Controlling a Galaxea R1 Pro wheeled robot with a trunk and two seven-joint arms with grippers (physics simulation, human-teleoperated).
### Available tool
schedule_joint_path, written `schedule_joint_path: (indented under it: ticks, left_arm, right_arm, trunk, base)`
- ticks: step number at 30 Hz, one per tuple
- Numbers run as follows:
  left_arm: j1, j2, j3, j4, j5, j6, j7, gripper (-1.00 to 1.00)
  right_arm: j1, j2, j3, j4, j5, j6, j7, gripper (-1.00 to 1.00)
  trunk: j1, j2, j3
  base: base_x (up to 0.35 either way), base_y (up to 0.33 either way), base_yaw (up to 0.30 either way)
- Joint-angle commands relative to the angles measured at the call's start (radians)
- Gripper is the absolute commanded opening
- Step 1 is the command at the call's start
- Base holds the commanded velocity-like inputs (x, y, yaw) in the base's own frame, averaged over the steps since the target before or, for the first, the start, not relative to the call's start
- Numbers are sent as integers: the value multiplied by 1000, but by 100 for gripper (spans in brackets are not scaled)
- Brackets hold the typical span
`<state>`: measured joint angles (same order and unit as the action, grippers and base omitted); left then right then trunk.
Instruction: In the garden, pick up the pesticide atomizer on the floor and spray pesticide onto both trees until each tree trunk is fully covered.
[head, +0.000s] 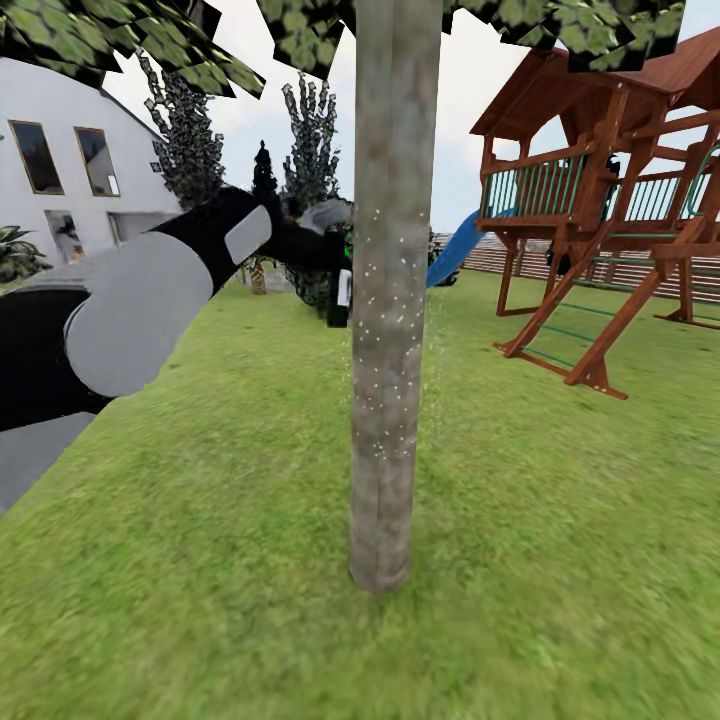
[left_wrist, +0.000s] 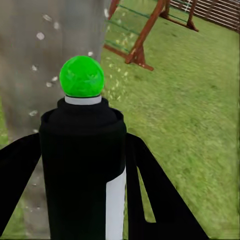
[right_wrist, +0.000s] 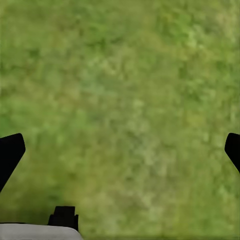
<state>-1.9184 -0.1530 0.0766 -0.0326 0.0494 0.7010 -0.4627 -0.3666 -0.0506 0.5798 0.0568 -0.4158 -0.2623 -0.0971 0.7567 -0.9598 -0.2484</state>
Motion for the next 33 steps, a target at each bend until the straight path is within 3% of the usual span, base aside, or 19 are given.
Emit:
schedule_joint_path:
  ticks: [1, 6, 8, 9, 10, 11, 13, 16, 17, 20, 21, 24, 26, 28, 33]
  left_arm:
    - [14, -18, 5, 2, 3, -2, 0, -100]
    - [113, -18, 4, 1, -1, -65, 3, -100]
    - [150, 6, 4, 1, -1, -99, 4, -100]
    - [197, 26, 2, 1, -3, -123, 4, -100]
    - [241, 38, -1, 0, -41, -138, 4, -100]
    - [259, 42, -2, 0, -79, -164, 5, -100]
    - [321, 49, -3, 1, -119, -226, 5, -100]
    - [431, 51, -3, 2, -129, -347, 4, -100]
    - [459, 59, -3, 2, -129, -358, 4, -100]
    - [583, 115, -3, 3, -129, -489, 3, -100]
    - [616, 119, -3, 4, -129, -505, 3, -100]
    - [743, 121, -3, 4, -127, -625, 1, -100]
    - [869, 111, -3, 5, -125, -711, -1, -100]
    - [926, 102, -3, 5, -125, -777, -2, -100]
    - [948, 99, -3, 5, -125, -805, -2, -100]
  right_arm:
    - [0, 0, 0, 0, 0, 0, 0, 100]
    - [0, 0, 0, 0, 0, 0, 0, 100]
    - [0, 0, 0, 0, 0, 0, 0, 100]
    - [0, 0, 0, 0, 0, 0, 0, 100]
    - [0, 0, 0, 0, 0, 0, 0, 100]
    - [0, 0, 0, 0, 0, 0, 0, 100]
    - [0, 0, 0, 0, 0, 0, 0, 100]
    - [0, 0, 0, 0, 0, 0, 0, 100]
    - [0, 0, 0, 0, 0, 0, 0, 100]
    - [0, 0, 0, 0, 0, 0, 0, 100]
    - [0, 0, 0, 0, 0, 0, 0, 100]
    - [0, 0, 0, 0, 0, -1, 0, 100]
    - [0, 3, 0, -1, 0, -3, 0, 100]
    - [0, 2, -1, -1, -1, -3, -1, 100]
    - [0, 2, -2, -2, -1, -3, -1, 100]
  trunk:
    - [0, 0, 0]
    - [0, 0, 0]
    - [0, 0, 0]
    - [0, 0, 0]
    - [0, 0, 0]
    - [0, 0, 0]
    - [0, 0, 0]
    - [0, 0, 0]
    - [0, 0, 0]
    - [0, 0, 0]
    - [0, 0, 0]
    - [0, 0, 0]
    - [0, 0, 0]
    - [0, 0, 0]
    - [0, 0, 0]
  base:
    - [0, 0, 0]
    - [0, 0, 0]
    - [0, 0, 0]
    - [0, 0, 0]
    - [0, 0, 0]
    - [0, 0, 0]
    - [0, 0, 0]
    - [0, 0, 0]
    - [0, 0, 0]
    - [0, 0, 0]
    - [0, 0, 0]
    - [-157, 37, 0]
    - [-299, 89, 0]
    - [-326, 110, 0]
    - [-335, 120, 0]
